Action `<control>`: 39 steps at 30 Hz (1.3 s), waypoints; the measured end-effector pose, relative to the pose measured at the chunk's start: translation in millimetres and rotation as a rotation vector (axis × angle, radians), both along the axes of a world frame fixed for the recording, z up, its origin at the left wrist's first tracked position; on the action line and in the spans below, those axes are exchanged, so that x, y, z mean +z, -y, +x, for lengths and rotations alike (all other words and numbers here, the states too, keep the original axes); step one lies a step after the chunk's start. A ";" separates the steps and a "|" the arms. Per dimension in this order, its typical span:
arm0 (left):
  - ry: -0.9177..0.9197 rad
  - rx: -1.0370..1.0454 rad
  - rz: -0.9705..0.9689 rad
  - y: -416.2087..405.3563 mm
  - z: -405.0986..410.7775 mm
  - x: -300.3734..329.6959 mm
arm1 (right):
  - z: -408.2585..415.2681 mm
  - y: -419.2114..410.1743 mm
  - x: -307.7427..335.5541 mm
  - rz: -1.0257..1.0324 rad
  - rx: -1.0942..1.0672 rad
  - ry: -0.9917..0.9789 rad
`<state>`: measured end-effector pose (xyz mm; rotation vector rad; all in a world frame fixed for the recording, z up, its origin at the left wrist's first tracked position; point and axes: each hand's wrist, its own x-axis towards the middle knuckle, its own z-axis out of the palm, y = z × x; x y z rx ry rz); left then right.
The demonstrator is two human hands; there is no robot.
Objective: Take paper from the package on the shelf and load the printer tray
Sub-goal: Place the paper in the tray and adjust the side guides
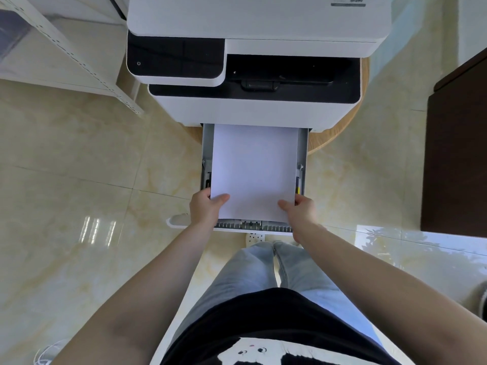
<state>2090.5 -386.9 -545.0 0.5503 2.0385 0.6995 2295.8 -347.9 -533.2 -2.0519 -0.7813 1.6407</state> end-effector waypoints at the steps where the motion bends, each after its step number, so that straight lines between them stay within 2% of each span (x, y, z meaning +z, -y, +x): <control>1: -0.012 -0.007 -0.002 0.9 0.8 -0.6 | -0.8 0.1 0.0 0.006 0.003 0.007; 7: -0.133 -0.120 -0.039 8.2 4.9 2.3 | -1.7 1.6 -0.5 0.029 0.037 0.047; 14: -0.264 -0.077 0.019 12.9 12.0 3.5 | 8.0 11.3 -0.1 -0.024 0.184 0.123; 21: -0.311 -0.107 0.103 18.2 12.8 -4.2 | 6.6 16.5 -4.3 -0.025 0.134 0.121; 27: -0.573 -0.159 0.090 23.9 15.1 5.2 | 5.6 18.7 -0.5 -0.029 0.190 0.205; 30: -0.693 -0.163 0.074 26.3 14.5 6.2 | 8.5 24.9 5.9 0.079 0.295 0.376; 32: -0.694 -0.140 0.021 26.6 14.2 5.7 | 9.3 29.4 8.1 0.204 0.358 0.540; 35: -0.558 -0.158 -0.053 24.1 14.1 3.3 | 9.4 31.3 7.3 0.334 0.379 0.721; 39: -0.457 -0.210 -0.126 17.8 15.0 1.1 | 8.3 30.5 3.2 0.250 0.381 0.735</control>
